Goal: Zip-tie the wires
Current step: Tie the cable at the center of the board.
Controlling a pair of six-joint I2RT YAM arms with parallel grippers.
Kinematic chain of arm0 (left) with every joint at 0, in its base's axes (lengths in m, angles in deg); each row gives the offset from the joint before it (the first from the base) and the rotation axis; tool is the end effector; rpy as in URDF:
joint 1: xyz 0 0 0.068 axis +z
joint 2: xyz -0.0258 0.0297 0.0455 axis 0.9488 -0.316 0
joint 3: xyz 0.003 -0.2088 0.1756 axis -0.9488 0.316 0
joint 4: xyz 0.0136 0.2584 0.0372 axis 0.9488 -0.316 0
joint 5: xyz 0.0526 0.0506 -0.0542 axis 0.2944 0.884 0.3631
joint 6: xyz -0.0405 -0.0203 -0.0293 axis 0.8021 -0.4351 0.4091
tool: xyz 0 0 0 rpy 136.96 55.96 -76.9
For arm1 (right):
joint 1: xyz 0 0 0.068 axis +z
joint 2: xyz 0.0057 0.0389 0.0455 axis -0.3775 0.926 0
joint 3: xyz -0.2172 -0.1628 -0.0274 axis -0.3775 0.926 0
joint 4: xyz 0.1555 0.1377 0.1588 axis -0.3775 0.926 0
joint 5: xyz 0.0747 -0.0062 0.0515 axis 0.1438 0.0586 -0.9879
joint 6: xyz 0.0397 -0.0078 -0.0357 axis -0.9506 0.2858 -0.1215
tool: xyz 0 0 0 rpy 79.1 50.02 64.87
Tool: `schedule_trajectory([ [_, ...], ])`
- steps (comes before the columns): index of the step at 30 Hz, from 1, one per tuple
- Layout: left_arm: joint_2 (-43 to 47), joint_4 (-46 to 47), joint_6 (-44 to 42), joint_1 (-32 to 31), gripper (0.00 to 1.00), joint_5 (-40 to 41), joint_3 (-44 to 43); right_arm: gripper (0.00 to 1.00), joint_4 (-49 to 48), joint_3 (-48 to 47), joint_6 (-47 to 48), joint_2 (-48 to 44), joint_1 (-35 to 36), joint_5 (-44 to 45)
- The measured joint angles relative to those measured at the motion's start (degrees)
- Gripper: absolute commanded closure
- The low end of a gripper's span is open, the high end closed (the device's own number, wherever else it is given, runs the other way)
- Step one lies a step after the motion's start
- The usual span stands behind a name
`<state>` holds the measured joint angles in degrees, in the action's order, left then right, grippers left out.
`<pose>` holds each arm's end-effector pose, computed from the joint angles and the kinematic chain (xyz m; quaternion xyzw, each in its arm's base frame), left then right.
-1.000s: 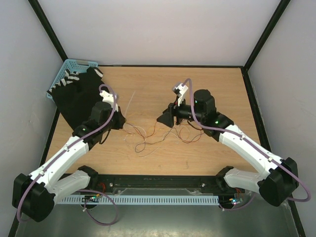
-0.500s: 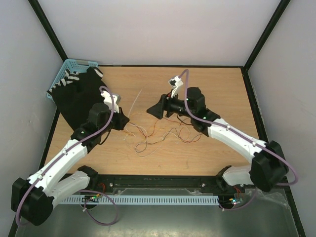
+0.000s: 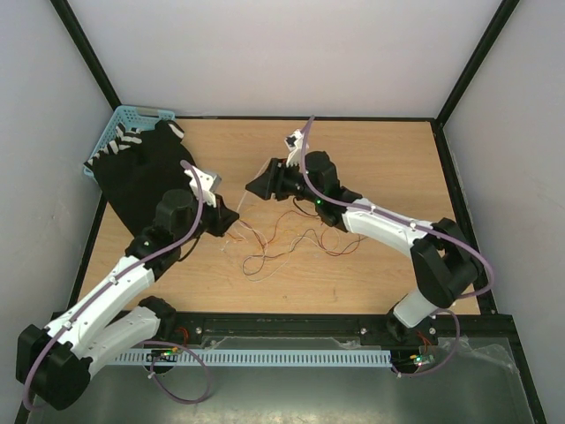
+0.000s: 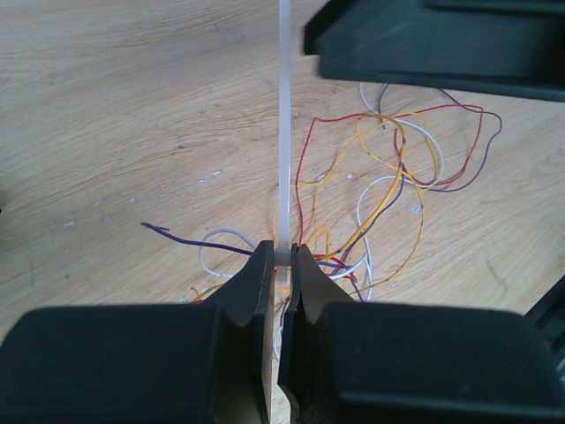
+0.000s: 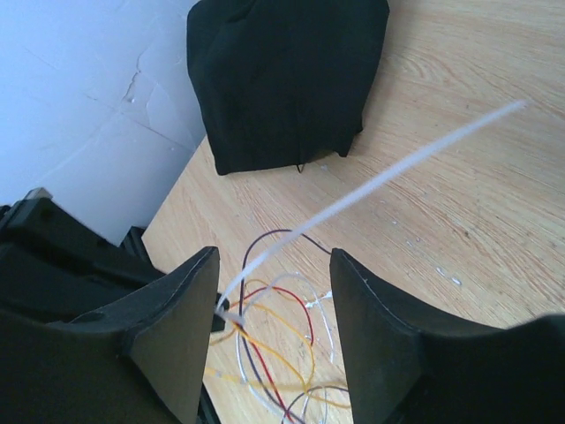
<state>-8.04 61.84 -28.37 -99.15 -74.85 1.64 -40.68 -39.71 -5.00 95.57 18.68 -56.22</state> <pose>0.1794 -0.1014 0.2787 0.1546 0.7848 -0.2798 0.5309 0.2705 0.2482 0.2927 -0.1151 0.7339 0.5105 0.4331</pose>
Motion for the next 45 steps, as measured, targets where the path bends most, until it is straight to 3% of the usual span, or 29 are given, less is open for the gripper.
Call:
schedule_trajectory([
  [6,0.1,1.1,-1.4,-1.0,1.00,-0.9,0.0,0.50,-1.5,-2.6,-1.0,4.6,2.3,-0.5],
  [14,0.0,1.3,-1.9,-1.1,1.00,-0.3,0.0,1.00,-2.2,-3.2,-1.7,5.4,4.0,-2.6],
  [20,-0.4,1.6,-1.9,-1.2,1.00,-0.1,0.0,1.00,-0.2,-4.0,0.5,5.4,4.0,-2.4],
  [31,-0.6,8.6,-1.2,-2.1,1.00,2.1,2.3,1.00,15.2,-18.2,7.7,8.8,2.9,-4.9],
  [45,-2.6,11.7,0.2,-4.1,1.00,4.1,4.9,1.00,21.6,-22.5,10.3,10.5,2.3,-5.8],
])
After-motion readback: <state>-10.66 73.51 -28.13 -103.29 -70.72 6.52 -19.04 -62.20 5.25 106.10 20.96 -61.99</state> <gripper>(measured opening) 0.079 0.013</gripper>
